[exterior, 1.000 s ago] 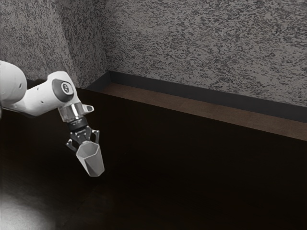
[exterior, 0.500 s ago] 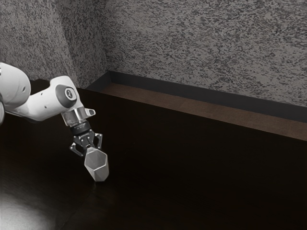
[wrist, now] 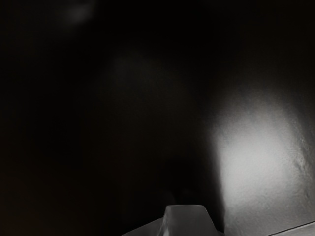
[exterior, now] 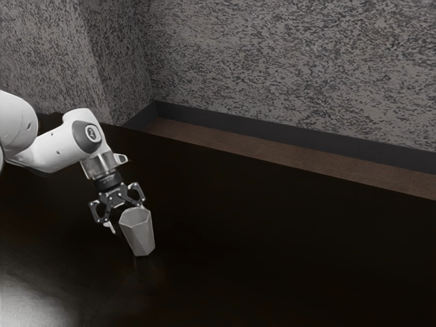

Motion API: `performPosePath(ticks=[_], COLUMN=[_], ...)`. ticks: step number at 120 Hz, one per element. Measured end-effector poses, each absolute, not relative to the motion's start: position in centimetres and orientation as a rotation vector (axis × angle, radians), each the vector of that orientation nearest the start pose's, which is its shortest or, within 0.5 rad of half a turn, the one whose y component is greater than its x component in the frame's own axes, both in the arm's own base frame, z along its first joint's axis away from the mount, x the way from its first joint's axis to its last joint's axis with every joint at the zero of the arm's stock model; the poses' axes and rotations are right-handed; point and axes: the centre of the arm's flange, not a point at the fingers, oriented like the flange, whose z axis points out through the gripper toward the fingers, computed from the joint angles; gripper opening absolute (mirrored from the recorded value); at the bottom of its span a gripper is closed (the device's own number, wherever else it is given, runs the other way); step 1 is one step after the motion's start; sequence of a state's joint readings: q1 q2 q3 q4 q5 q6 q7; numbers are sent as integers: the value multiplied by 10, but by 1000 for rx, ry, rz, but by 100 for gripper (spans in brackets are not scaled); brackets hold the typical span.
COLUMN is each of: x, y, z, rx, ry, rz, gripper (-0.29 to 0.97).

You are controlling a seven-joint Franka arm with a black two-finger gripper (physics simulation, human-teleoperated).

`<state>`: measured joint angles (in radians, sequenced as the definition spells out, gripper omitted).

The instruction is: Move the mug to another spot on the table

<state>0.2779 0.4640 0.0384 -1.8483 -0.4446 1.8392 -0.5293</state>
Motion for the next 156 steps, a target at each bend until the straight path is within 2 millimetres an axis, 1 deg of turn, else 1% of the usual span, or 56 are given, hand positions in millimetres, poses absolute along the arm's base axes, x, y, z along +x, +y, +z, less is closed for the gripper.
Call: performPosePath(ticks=[20,32,42,56,60,70,76,84,93,102,109,121,135,156], x=[568,565,560,557,556,555,550,546,546,548,548,546,547,551], y=[161,174,189,202,204,209,219,224,216,198,186,177,165,132], z=[252,256,265,281,291,323,339,368,401,432,449,476,506,530], rx=[-2868,-2854,-2838,-2835,-2840,-2857,-2849,-2856,-2866,-2877,-2885,-2905,-2931,-2981], ry=[-1742,-1774,-1810,-1826,-1813,-1762,-1759,-1734,-1632,-1490,-1407,-1312,-1163,-957], rz=[852,834,805,754,725,625,569,479,374,278,225,143,50,-14], gripper=[63,65,66,67,67,67,67,68,68,68,68,68,68,68])
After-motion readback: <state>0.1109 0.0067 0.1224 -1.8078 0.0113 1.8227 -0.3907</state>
